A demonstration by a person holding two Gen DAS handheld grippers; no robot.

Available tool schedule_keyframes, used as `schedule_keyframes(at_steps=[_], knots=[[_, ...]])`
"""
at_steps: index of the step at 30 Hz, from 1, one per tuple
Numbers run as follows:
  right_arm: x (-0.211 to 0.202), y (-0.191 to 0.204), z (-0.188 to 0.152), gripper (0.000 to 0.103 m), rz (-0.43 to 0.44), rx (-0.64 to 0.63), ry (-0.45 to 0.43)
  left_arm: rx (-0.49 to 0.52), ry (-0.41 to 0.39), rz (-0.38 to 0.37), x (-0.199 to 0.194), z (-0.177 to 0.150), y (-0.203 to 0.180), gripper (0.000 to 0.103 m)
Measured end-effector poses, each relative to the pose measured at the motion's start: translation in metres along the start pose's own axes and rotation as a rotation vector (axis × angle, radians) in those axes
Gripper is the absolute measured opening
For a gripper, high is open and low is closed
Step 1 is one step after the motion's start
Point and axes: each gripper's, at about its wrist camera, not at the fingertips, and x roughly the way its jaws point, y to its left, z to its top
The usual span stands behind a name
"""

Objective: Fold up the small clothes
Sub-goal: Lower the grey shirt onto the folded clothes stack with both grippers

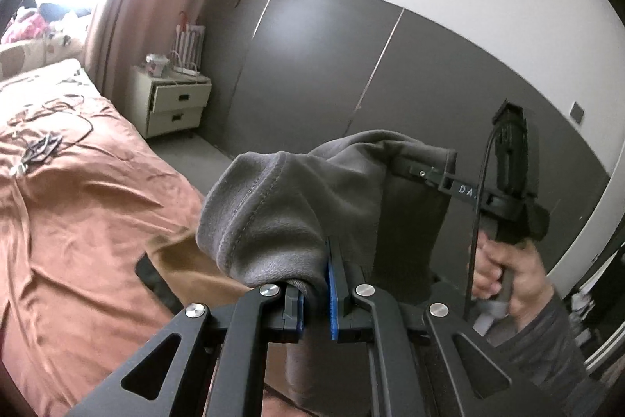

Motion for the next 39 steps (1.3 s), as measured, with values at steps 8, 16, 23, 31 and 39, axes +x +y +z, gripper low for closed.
schedule_keyframes(at_steps=[8,16,23,31,39], knots=[[0.042,-0.019,0.017,0.010,-0.028,-0.018,0.049,0.040,0.008,0.023,0.031,-0.001,0.050,0.009],[0.131,-0.025,0.007,0.032,-0.130,-0.023,0.228,0.030,0.150,0.143,0.094,-0.028,0.114,0.022],[0.128,-0.042,0.011,0.047,-0.154,0.029,0.264,-0.286,0.167,0.021,0.098,-0.048,0.183,0.030],[0.102,-0.032,0.000,0.047,-0.165,-0.019,0.272,-0.475,0.149,-0.074,0.112,-0.044,0.209,0.032],[0.142,-0.020,-0.010,0.031,-0.173,-0.065,0.409,-0.507,0.049,0.014,0.107,-0.043,0.208,0.026]])
